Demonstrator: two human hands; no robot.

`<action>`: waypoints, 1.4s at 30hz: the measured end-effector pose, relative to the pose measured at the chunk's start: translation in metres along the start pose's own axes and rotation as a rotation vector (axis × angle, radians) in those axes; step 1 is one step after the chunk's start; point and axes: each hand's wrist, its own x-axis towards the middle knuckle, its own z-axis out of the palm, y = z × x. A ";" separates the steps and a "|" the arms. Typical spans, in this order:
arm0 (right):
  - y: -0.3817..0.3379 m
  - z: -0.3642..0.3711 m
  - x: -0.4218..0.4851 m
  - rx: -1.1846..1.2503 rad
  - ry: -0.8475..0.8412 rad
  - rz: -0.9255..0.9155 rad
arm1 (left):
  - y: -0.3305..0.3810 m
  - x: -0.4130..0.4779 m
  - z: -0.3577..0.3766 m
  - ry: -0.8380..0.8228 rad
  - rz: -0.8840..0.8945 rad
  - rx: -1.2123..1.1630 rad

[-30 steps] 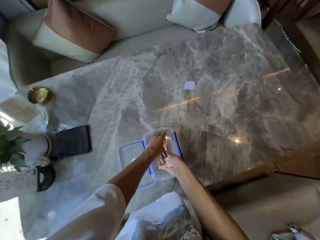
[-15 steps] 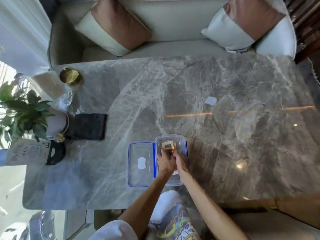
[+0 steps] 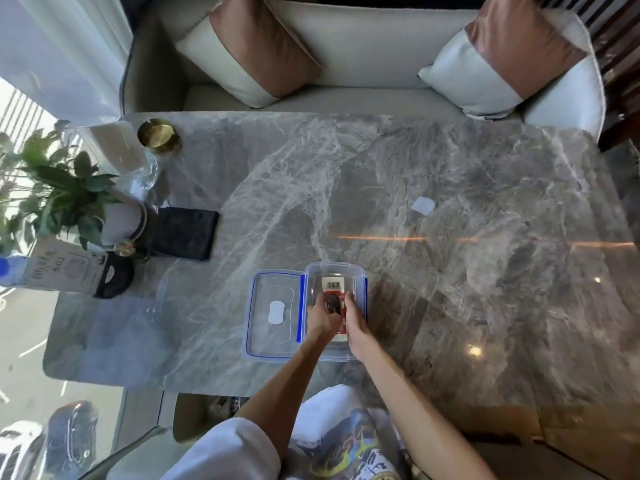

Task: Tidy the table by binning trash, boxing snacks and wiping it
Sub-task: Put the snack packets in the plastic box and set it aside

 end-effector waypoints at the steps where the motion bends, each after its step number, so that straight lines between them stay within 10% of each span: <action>1: -0.003 -0.001 -0.002 -0.060 0.011 -0.009 | 0.003 -0.004 -0.002 0.011 0.038 0.046; 9: -0.022 0.033 -0.041 -0.606 0.202 -0.700 | 0.006 -0.016 -0.095 0.185 0.129 -0.163; 14: -0.019 0.110 -0.031 -0.808 -0.074 -0.462 | -0.028 -0.008 -0.166 0.373 0.018 -0.048; 21: 0.034 0.146 -0.007 -1.239 -0.082 -0.261 | -0.088 0.000 -0.178 0.190 -0.064 0.178; 42: -0.008 0.185 -0.044 -0.444 -0.145 -0.453 | -0.092 -0.029 -0.210 -0.252 0.115 -0.449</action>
